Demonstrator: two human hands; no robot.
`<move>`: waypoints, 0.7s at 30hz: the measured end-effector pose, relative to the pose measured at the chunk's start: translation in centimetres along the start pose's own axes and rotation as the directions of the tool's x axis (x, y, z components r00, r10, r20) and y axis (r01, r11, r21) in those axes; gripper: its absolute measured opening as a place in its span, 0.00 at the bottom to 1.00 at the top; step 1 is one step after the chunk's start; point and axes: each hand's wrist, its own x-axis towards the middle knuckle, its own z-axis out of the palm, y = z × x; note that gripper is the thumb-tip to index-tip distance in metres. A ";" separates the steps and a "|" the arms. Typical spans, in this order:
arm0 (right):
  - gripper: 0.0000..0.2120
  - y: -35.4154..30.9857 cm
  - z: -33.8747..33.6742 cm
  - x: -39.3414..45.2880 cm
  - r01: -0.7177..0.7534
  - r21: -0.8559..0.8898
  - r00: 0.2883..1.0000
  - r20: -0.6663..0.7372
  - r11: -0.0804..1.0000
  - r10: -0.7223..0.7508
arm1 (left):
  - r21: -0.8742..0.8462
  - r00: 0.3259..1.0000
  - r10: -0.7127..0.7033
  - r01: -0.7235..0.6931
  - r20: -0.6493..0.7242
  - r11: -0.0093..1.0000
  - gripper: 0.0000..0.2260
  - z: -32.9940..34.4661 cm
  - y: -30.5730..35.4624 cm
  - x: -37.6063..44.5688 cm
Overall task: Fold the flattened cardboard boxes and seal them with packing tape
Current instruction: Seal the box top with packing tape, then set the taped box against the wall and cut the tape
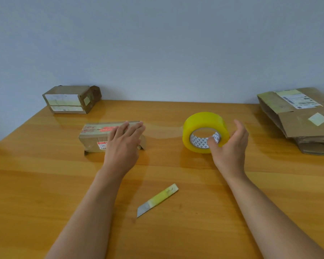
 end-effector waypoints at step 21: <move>0.10 -5.7 1.2 -5.2 0.416 0.170 0.120 0.964 0.893 -0.239 | -0.008 0.998 0.060 -0.060 0.020 0.998 0.23 -0.7 -0.6 0.0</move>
